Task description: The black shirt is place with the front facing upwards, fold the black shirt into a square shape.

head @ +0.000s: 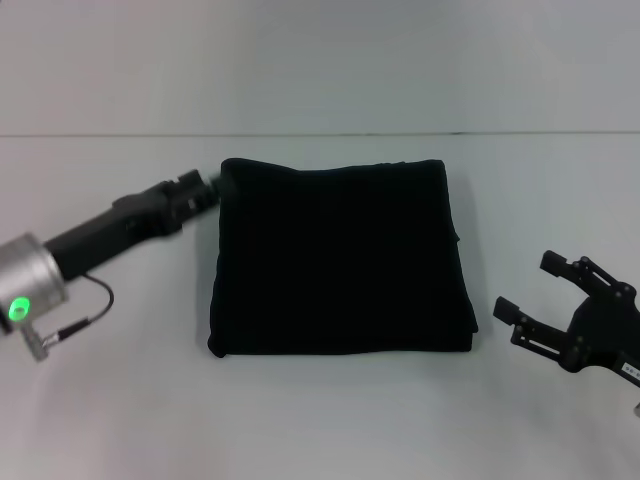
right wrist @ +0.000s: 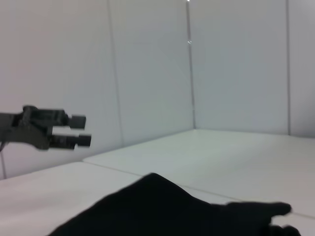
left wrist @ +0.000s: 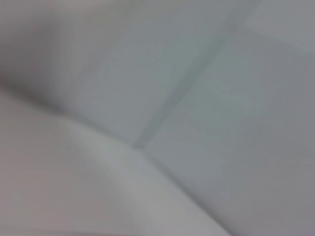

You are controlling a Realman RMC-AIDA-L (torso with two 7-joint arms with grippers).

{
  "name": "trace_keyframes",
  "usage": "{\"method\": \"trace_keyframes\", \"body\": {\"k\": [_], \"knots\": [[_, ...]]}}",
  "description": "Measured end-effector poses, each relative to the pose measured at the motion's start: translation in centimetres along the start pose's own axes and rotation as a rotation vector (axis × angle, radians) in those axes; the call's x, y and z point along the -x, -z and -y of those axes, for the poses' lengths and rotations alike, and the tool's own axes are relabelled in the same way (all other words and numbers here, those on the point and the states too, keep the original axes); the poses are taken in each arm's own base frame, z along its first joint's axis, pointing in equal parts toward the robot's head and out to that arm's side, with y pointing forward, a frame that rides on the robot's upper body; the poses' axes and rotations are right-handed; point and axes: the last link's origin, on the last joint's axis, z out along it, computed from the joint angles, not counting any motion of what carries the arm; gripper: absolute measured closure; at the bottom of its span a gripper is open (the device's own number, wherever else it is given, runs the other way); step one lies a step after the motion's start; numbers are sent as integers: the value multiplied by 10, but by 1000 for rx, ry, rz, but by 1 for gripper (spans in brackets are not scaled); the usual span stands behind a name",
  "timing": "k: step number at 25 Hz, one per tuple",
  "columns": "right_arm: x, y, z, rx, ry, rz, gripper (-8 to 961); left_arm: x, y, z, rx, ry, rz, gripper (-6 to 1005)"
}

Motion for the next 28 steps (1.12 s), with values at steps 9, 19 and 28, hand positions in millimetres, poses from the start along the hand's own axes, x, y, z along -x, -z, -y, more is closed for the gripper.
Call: {"method": "trace_keyframes", "body": {"k": [9, 19, 28], "knots": [[-12, -5, -21, 62, 78, -17, 12, 60, 49, -24, 149, -505, 111, 149], [-30, 0, -29, 23, 78, -74, 12, 87, 63, -16, 77, -480, 214, 123], [-30, 0, -30, 29, 74, -74, 12, 86, 62, -17, 84, -480, 210, 121]]}}
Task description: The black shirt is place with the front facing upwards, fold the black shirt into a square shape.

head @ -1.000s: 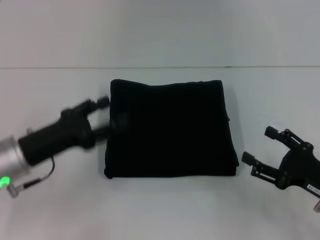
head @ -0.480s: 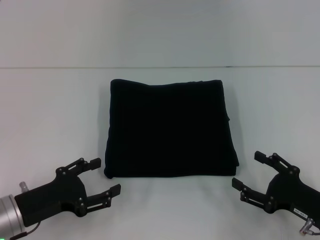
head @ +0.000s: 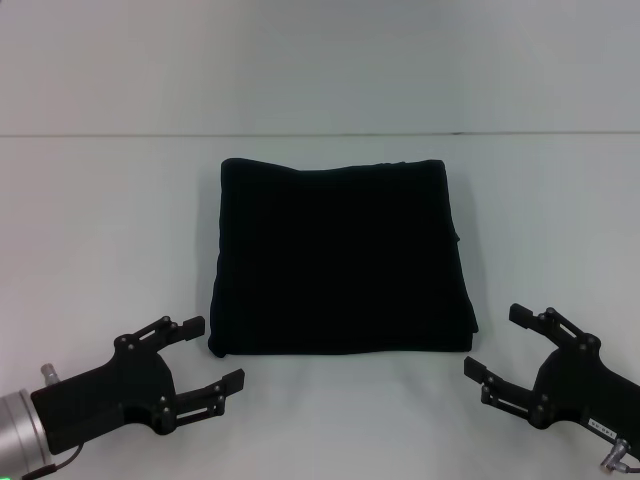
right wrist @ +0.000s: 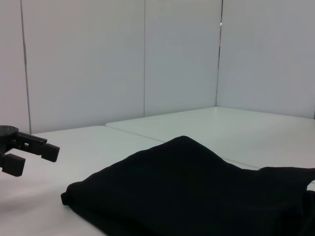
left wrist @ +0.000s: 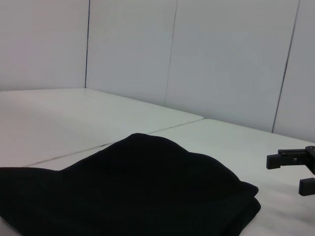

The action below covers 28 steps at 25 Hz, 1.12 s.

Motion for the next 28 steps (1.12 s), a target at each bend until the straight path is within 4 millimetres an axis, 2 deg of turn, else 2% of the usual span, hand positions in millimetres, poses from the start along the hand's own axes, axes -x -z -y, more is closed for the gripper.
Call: {"method": "trace_keyframes", "body": {"k": [28], "knots": [[2, 2, -2, -9, -11, 24, 13, -2, -8, -4, 7, 4, -21, 121]]}}
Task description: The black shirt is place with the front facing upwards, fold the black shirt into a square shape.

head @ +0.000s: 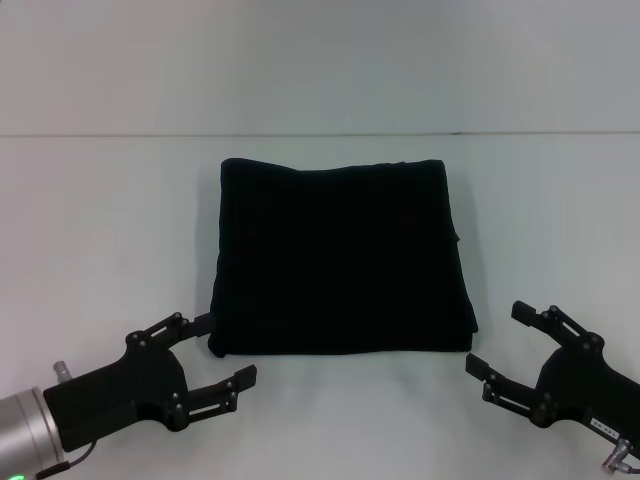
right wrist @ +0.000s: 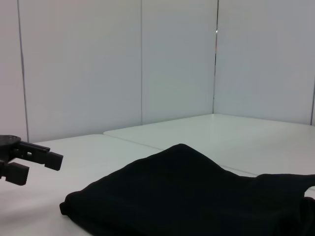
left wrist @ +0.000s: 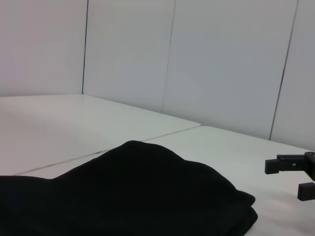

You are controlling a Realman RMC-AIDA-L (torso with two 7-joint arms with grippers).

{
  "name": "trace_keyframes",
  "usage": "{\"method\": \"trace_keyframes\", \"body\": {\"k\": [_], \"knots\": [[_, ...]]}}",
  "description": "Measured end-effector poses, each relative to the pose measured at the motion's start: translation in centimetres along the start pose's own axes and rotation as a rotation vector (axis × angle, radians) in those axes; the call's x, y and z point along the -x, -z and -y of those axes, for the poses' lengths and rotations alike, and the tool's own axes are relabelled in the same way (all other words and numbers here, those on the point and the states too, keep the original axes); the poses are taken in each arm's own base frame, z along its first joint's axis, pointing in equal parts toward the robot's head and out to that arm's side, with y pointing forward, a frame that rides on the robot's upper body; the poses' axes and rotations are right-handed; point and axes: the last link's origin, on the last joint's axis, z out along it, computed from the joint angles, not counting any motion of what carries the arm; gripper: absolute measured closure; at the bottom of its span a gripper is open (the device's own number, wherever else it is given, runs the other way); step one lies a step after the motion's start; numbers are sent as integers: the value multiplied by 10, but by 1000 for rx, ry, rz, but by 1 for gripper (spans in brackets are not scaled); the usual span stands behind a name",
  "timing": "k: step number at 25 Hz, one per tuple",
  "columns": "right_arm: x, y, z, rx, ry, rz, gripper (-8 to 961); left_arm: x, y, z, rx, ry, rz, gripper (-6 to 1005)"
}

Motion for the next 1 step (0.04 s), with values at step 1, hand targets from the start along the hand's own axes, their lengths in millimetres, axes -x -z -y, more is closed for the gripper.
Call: {"method": "trace_keyframes", "body": {"k": [1], "knots": [[0, 0, 0, 0, 0, 1, 13, 0, 0, 0, 0, 0, 0, 121]]}}
